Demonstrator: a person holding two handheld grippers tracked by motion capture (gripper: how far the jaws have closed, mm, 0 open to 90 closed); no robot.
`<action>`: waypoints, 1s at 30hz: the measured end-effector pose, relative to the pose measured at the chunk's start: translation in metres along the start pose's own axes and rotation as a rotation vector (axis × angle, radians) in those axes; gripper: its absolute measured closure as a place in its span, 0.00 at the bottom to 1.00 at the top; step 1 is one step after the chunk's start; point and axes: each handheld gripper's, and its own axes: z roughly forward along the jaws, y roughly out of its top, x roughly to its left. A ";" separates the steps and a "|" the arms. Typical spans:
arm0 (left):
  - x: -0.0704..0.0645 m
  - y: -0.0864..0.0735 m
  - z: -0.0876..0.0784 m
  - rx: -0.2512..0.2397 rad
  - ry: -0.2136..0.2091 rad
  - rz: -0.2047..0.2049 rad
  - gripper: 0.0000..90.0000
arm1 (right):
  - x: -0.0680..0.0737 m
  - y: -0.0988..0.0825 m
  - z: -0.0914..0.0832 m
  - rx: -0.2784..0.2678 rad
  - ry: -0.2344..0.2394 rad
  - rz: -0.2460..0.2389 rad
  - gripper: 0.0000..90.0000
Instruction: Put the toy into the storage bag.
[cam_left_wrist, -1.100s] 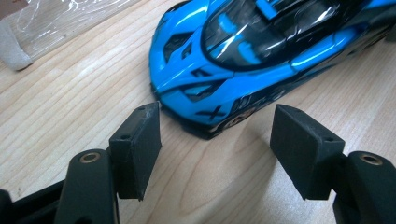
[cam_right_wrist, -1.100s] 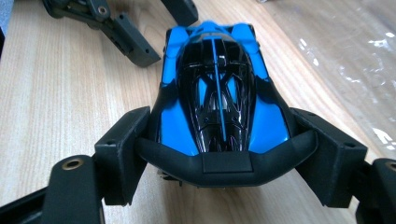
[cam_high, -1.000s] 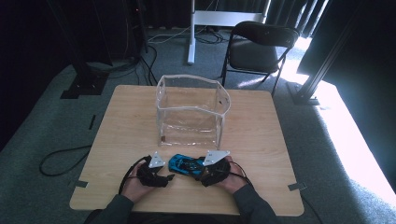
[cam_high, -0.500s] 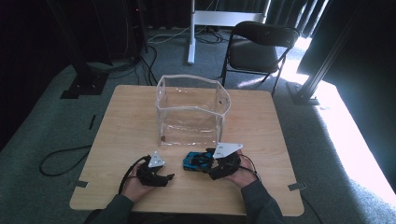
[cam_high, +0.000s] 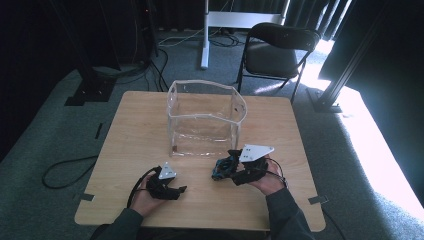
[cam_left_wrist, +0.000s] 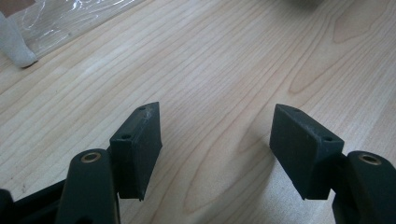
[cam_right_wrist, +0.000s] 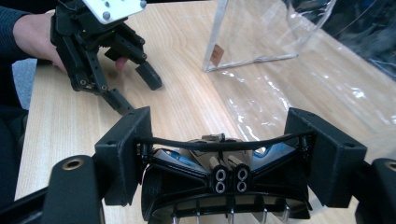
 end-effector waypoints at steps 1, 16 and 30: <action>0.000 0.000 0.000 0.000 0.000 0.000 0.38 | -0.001 0.001 -0.002 0.001 -0.001 -0.003 0.27; 0.001 0.000 0.001 -0.003 0.005 0.001 0.38 | -0.017 0.017 -0.027 -0.050 0.001 -0.012 0.27; 0.001 0.000 0.001 -0.002 0.004 -0.001 0.38 | -0.027 0.030 -0.047 -0.109 0.048 -0.023 0.27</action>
